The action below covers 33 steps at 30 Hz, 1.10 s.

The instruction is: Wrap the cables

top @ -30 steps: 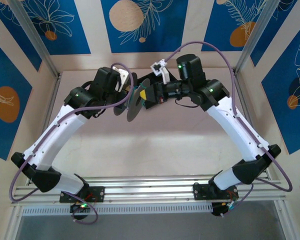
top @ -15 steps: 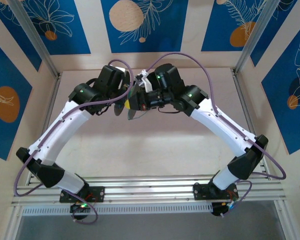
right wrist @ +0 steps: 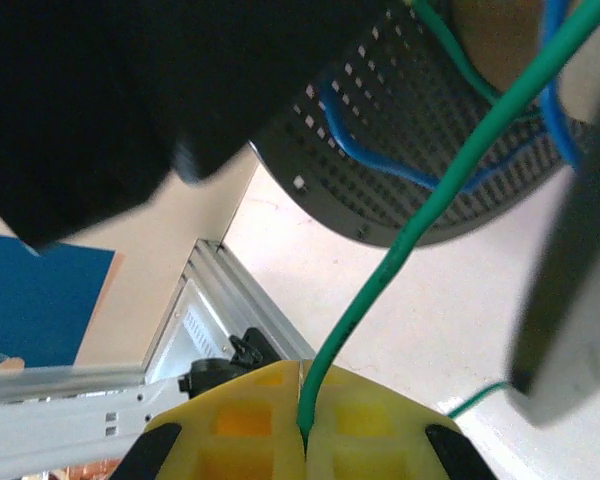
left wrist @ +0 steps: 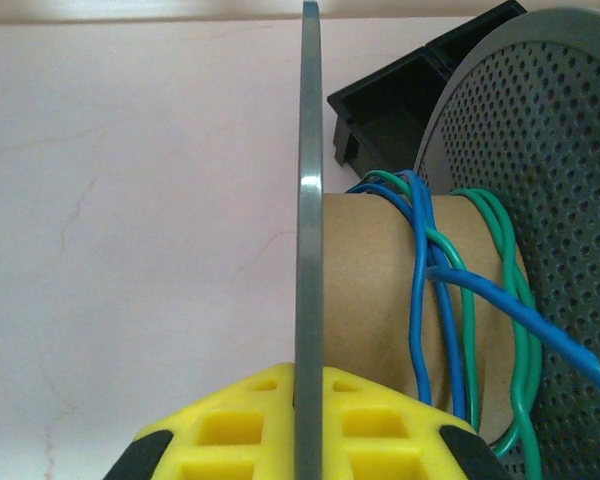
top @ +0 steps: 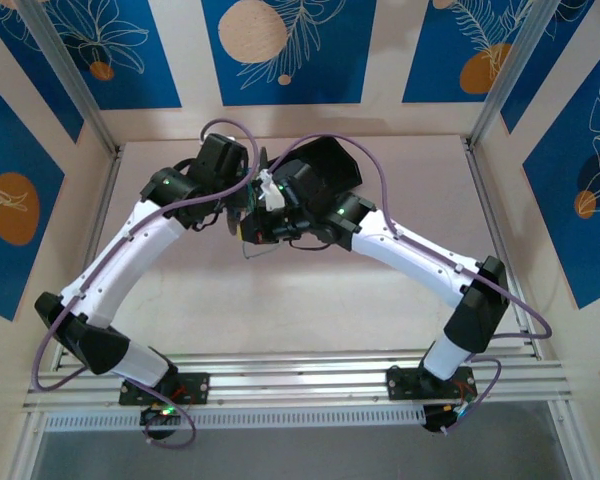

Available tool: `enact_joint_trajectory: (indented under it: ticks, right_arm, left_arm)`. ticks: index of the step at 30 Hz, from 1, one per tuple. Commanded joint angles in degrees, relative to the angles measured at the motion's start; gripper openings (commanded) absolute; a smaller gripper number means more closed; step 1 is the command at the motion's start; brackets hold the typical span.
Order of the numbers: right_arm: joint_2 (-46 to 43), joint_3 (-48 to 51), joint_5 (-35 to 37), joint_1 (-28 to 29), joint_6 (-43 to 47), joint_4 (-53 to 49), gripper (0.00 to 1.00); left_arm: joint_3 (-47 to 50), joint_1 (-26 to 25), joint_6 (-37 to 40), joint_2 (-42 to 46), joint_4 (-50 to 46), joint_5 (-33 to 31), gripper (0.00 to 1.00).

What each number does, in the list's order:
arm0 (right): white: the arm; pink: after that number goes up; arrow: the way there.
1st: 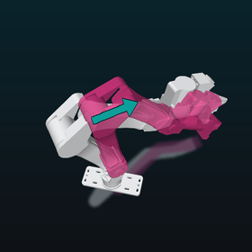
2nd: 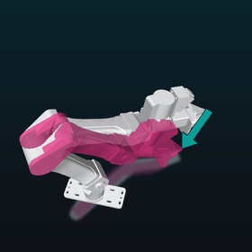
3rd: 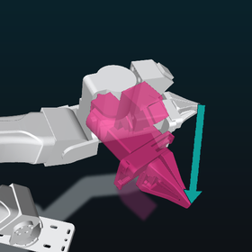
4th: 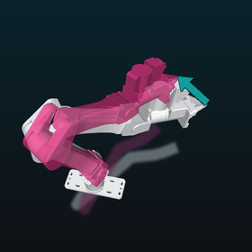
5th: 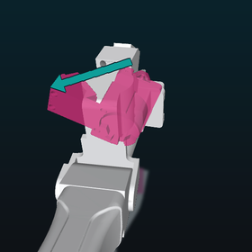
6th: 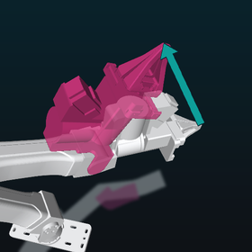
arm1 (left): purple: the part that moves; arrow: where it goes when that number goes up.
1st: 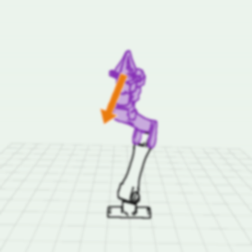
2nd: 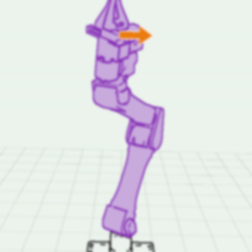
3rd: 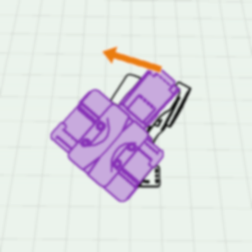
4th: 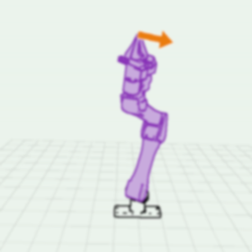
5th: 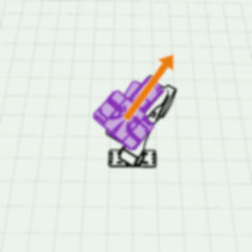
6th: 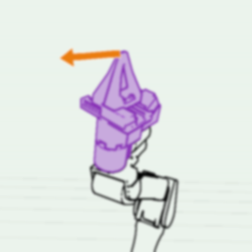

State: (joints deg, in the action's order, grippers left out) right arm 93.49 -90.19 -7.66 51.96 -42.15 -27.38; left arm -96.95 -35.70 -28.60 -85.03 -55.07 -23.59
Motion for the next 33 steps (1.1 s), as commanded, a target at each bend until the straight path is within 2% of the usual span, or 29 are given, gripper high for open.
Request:
enact_joint_trajectory:
  ticks: [1, 6, 12, 18, 30, 33]
  right_arm:
    - [-0.7, 2.7, 0.8, 2.7, -2.3, 0.4, 0.0]
    - [-4.2, 11.8, 9.5, 3.4, -3.9, 5.9, 0.0]
    - [-5.3, 18.3, 16.8, 4.0, -2.2, 7.4, 0.0]
    - [-6.2, 24.2, 17.6, 2.8, -4.0, 11.1, 0.0]
    - [-2.9, 24.0, 20.9, 1.9, 1.4, 10.4, 0.0]
    - [-2.8, 24.0, 19.9, 1.9, 1.0, 10.6, 0.0]
  left_arm:
    - [0.4, 0.2, -7.2, 3.7, 14.4, -1.2, 0.0]
    - [3.1, 1.5, -10.8, 6.6, 17.4, 1.4, 0.0]
    - [6.2, 5.9, -16.5, 8.8, 20.7, 10.3, 0.0]
    - [8.3, 7.8, -18.6, 10.2, 22.4, 13.7, 0.0]
    - [10.1, 12.6, -21.7, 12.8, 25.1, 23.3, 0.0]
    - [9.6, 12.9, -21.3, 12.7, 25.0, 24.3, 0.0]
